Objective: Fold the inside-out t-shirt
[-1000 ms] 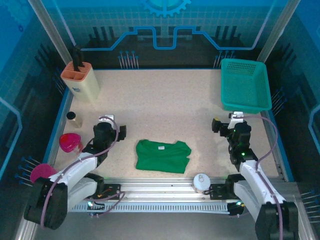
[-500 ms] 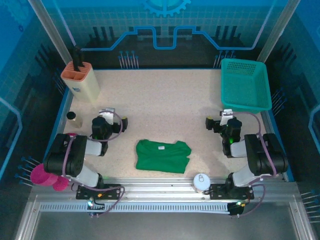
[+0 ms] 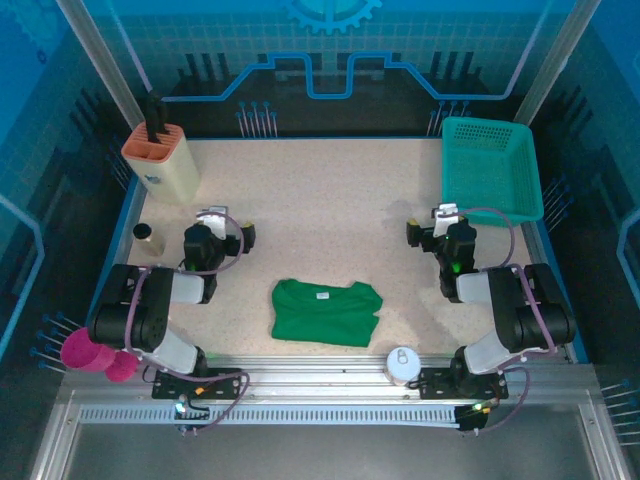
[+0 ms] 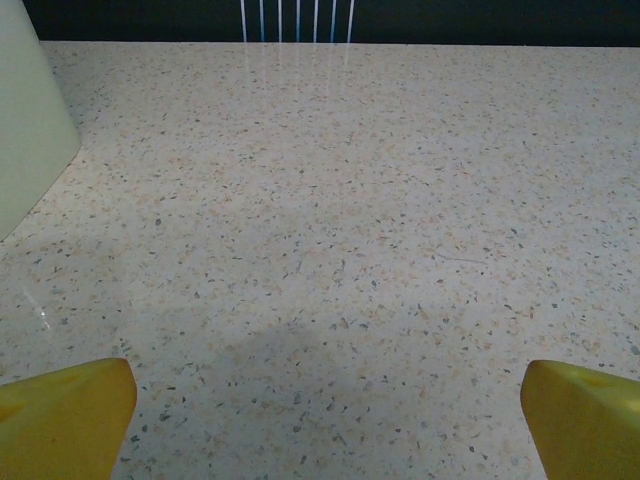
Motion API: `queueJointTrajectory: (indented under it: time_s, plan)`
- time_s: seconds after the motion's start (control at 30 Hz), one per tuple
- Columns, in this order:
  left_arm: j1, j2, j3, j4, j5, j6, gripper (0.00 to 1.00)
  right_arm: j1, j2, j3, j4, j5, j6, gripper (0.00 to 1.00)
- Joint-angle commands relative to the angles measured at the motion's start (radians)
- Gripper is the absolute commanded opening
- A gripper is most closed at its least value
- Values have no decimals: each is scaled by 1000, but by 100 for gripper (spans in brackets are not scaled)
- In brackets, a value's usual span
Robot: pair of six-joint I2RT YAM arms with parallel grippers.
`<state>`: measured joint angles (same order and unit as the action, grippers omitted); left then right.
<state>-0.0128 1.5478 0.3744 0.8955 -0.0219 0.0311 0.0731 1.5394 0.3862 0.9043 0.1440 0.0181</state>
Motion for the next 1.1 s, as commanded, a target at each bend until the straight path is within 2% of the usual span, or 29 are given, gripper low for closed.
queueJointTrajectory:
  time_s: [0.0,0.23,0.63,0.8,0.93,1.07]
  plan:
    - [5,-3,13,4,-12,-11,99,18,2,3,7,29,-22,100]
    - [5,-2,14,4,-12,-11,99,7,1,12,-13,-28,-29,100]
    - [5,-3,14,4,-12,-11,99,4,1,11,-15,-49,-35,100]
    - [5,-4,14,5,-11,-11,99,32,1,-13,34,-9,-56,100]
    - [5,-3,13,4,-12,-11,99,-2,1,16,-23,-69,-33,100]
    - [5,-3,14,5,-12,-12,99,12,1,5,-1,-53,-45,100]
